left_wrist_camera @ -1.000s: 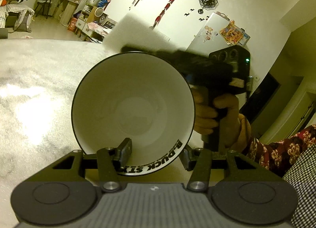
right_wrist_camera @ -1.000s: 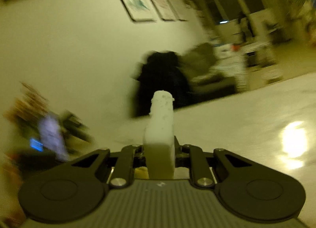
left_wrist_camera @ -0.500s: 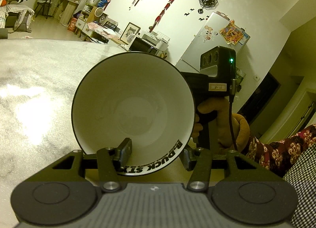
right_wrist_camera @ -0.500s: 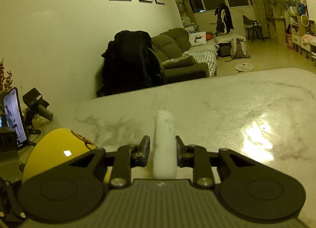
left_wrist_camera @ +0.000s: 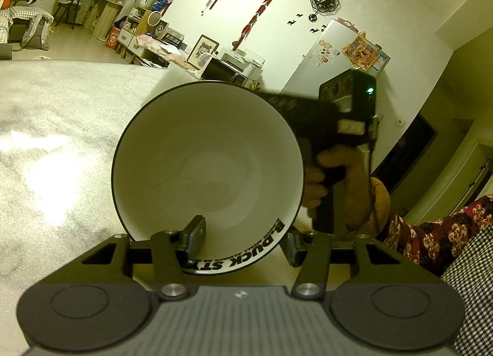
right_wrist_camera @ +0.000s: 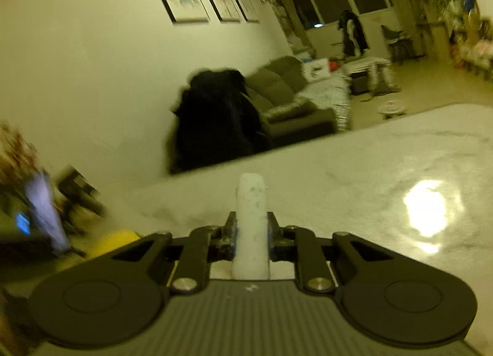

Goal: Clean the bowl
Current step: 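Rub the sponge back and forth along the bowl's rim with the right tool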

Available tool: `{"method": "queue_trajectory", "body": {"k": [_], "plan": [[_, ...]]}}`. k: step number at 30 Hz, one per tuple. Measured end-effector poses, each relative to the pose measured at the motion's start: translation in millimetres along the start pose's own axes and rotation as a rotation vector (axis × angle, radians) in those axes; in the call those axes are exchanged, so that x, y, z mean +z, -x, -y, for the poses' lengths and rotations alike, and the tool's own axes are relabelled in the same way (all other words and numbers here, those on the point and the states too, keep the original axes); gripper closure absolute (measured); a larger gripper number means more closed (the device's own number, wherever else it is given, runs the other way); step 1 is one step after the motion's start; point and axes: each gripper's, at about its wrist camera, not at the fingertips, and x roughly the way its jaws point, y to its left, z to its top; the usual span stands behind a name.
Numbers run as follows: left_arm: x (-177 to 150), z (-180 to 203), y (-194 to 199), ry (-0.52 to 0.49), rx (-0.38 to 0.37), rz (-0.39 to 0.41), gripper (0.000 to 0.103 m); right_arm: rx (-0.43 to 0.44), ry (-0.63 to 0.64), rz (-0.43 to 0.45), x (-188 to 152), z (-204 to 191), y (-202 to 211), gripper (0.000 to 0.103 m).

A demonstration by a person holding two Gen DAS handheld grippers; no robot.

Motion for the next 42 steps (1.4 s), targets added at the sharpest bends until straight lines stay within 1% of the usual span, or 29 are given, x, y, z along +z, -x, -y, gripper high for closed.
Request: {"method": "queue_trajectory", "body": {"k": [1, 2, 5, 9, 11, 13, 20, 21, 23, 29, 32, 42], "plan": [[0, 0, 1, 0.000, 0.000, 0.000, 0.050, 0.034, -0.021, 0.003, 1, 2, 2, 0.085], [0, 0, 1, 0.001, -0.001, 0.000, 0.050, 0.086, -0.052, 0.007, 3, 4, 5, 0.085], [0, 0, 1, 0.001, -0.001, 0.000, 0.050, 0.169, -0.094, 0.022, 6, 6, 12, 0.085], [0, 0, 2, 0.001, -0.001, 0.000, 0.050, 0.216, -0.078, 0.055, 9, 2, 20, 0.085], [0, 0, 2, 0.001, -0.002, 0.000, 0.050, 0.234, -0.065, 0.057, 10, 0, 20, 0.085], [0, 0, 2, 0.001, -0.002, 0.000, 0.050, 0.225, -0.051, 0.042, 9, -3, 18, 0.085], [0, 1, 2, 0.001, -0.002, -0.001, 0.050, 0.144, -0.033, -0.036, 4, -2, 0, 0.085], [0, 1, 2, 0.000, -0.002, -0.001, 0.050, 0.143, -0.031, -0.037, 4, -2, -1, 0.085], [1, 2, 2, -0.002, -0.001, -0.002, 0.049, 0.159, -0.034, -0.031, 4, -3, 0, 0.085], [0, 2, 3, -0.002, -0.004, -0.004, 0.049, 0.251, -0.036, 0.017, 10, -5, 11, 0.084], [0, 2, 3, -0.001, -0.007, -0.005, 0.048, 0.278, -0.035, 0.028, 9, -6, 15, 0.084], [1, 4, 3, -0.005, -0.009, -0.004, 0.047, 0.255, -0.030, -0.007, 4, -5, 5, 0.084]]}}
